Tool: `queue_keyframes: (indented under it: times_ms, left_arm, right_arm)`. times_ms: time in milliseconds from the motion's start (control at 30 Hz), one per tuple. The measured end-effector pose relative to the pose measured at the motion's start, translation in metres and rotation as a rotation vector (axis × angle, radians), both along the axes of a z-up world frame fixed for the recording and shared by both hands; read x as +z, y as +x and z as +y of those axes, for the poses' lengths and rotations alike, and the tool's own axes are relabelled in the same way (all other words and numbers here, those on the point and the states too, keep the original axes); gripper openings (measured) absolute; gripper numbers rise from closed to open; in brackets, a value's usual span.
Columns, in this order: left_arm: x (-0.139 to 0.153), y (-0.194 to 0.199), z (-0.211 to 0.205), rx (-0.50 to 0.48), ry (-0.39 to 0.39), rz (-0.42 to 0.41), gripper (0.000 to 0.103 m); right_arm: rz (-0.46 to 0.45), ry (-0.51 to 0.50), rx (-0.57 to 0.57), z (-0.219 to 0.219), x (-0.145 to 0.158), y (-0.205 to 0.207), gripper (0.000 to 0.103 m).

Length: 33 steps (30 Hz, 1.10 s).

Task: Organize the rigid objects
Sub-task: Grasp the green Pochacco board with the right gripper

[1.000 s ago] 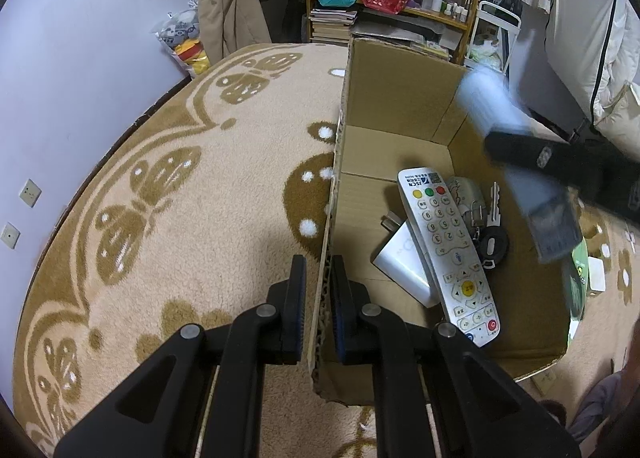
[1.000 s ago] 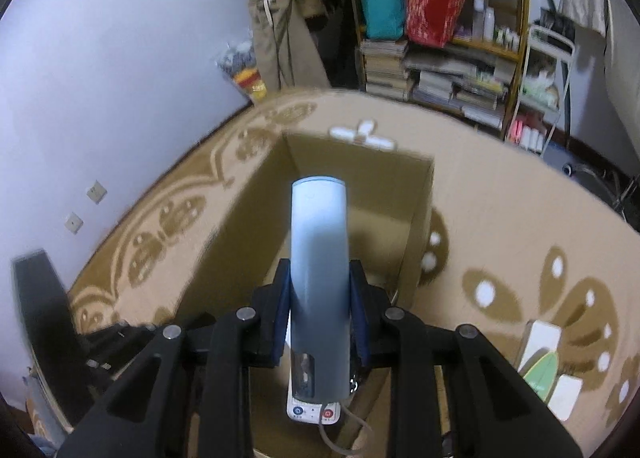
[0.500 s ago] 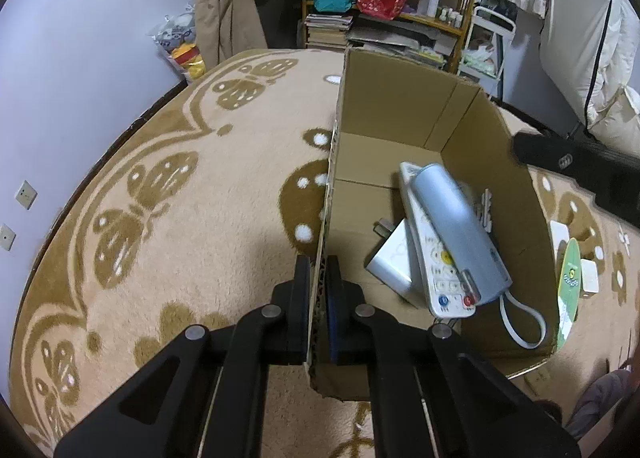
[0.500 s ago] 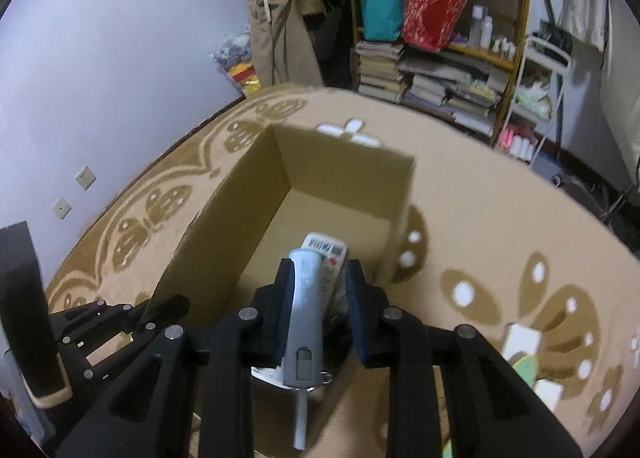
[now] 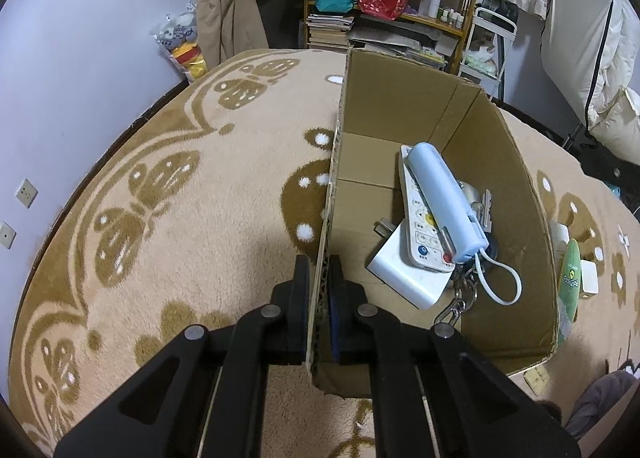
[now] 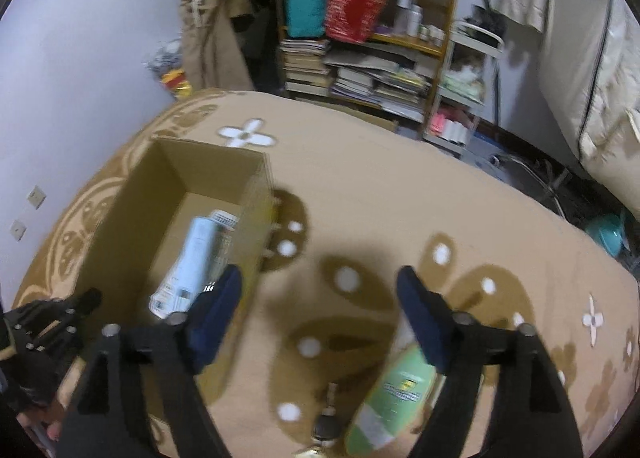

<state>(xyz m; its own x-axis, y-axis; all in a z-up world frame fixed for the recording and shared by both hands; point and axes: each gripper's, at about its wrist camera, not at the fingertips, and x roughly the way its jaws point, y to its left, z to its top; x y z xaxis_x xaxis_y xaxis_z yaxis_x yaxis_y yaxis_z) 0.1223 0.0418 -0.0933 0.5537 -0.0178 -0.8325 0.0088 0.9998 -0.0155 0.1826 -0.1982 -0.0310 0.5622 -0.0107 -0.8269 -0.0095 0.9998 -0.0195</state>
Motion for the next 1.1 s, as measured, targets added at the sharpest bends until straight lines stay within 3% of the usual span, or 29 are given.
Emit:
queue_keyframes:
  times_ms: [133,367,900,933,1033,1100]
  left_arm:
    - [0.0,0.0,0.0,0.002,-0.01,0.003,0.008]
    - [0.001,-0.001,0.001,0.003,-0.013,0.004,0.008]
    - [0.001,-0.001,0.001,0.002,-0.008,0.002,0.009]
    - [0.001,-0.001,0.001,0.002,-0.009,0.003,0.009]
    - [0.001,-0.001,0.001,0.003,-0.009,0.003,0.009]
    - [0.002,-0.001,0.001,0.002,-0.008,0.003,0.009]
  right_arm:
    - [0.023,-0.03,-0.04,-0.02,-0.008,-0.005,0.097]
    - [0.069,-0.109,-0.102,-0.046,-0.029,-0.022,0.097]
    - [0.218,0.028,-0.196,-0.076,-0.081,-0.042,0.097]
    - [0.217,0.03,-0.2,-0.075,-0.081,-0.042,0.095]
    - [0.225,0.041,-0.201,-0.074,-0.088,-0.042,0.077]
    - [0.242,0.047,-0.199,-0.074,-0.093,-0.04,0.076]
